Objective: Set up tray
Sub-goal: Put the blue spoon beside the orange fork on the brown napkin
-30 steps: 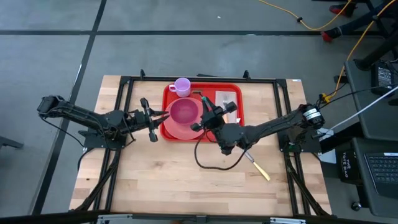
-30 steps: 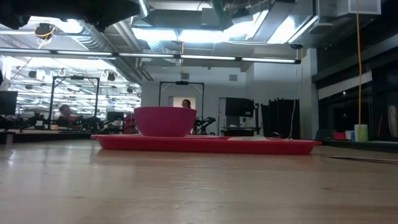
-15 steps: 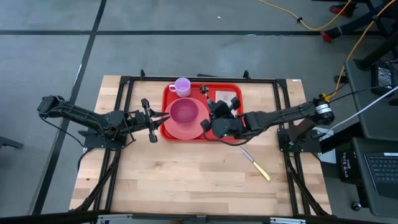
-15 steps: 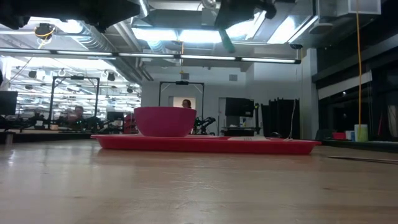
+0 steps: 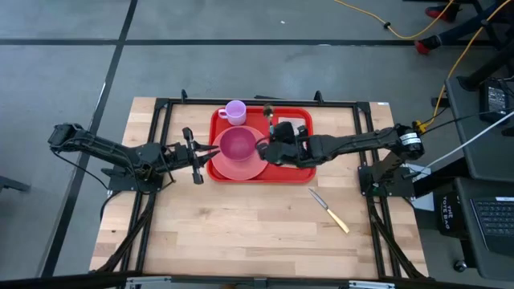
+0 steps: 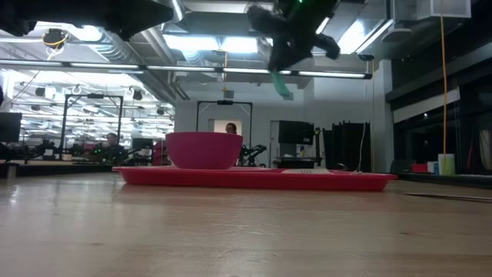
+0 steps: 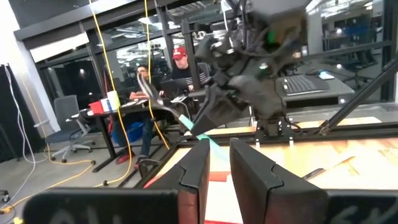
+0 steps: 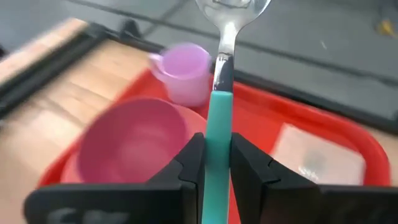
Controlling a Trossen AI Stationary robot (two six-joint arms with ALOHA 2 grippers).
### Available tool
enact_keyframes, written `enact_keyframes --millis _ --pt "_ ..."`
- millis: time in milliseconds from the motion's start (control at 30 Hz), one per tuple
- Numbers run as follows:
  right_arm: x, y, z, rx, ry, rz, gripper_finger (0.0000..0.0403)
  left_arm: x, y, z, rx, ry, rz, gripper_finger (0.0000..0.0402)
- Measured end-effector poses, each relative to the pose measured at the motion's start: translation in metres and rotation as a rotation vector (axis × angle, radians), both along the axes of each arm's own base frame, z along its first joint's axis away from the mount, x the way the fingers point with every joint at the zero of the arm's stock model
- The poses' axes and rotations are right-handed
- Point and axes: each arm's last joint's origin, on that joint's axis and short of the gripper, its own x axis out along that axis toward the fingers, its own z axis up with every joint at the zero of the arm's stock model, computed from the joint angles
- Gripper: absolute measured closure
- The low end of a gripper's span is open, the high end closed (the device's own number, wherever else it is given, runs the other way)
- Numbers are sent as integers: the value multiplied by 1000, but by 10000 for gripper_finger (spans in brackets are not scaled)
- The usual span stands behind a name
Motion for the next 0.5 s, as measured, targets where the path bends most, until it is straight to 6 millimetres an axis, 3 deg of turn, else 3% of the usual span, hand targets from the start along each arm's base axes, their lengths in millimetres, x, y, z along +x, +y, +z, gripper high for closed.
enact_keyframes --millis 167,500 --pt "-11 -8 -12 110 50 -104 346 0 0 -3 6 34 1 345" --pt "-15 -33 -36 279 103 -134 346 1 0 -6 12 61 0 345"
